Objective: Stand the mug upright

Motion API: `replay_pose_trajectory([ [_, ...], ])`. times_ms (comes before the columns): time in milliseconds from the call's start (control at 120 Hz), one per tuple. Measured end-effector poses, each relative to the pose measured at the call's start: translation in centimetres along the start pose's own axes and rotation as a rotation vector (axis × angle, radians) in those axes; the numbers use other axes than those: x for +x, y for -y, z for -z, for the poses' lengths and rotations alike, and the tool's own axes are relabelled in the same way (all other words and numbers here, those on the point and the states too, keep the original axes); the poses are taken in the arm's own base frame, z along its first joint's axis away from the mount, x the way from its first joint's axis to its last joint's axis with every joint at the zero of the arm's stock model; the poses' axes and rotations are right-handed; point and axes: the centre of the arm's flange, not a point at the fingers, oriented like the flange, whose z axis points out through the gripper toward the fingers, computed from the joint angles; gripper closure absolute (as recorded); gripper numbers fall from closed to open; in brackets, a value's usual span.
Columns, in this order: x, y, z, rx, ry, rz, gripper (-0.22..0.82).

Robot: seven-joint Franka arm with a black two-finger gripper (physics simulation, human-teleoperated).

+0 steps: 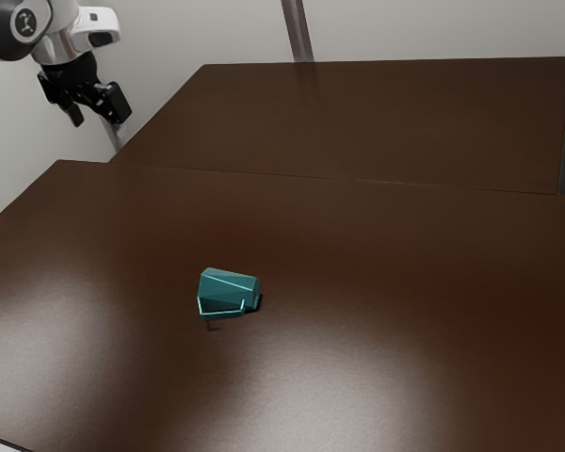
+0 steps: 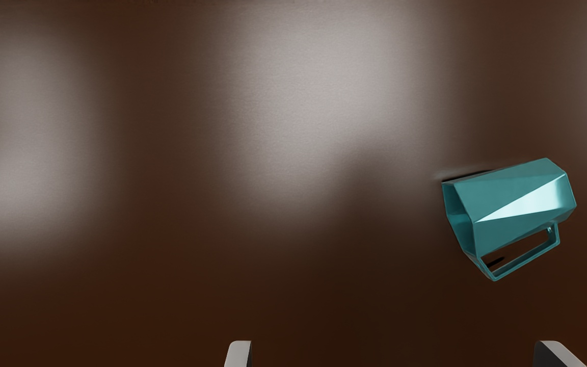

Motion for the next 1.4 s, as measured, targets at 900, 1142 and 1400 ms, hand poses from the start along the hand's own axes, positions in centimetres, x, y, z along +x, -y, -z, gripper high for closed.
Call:
replay_pose_trajectory([
  [900, -1.4, 1.2, -22.6, -0.529, 0.355, 0.289, 0.00],
  [1142, -1.7, -2.5, -29.8, -0.700, 0.481, 0.376, 0.00],
  [1400, 0.0, -2.3, -33.4, -0.757, 0.477, 0.456, 0.00],
])
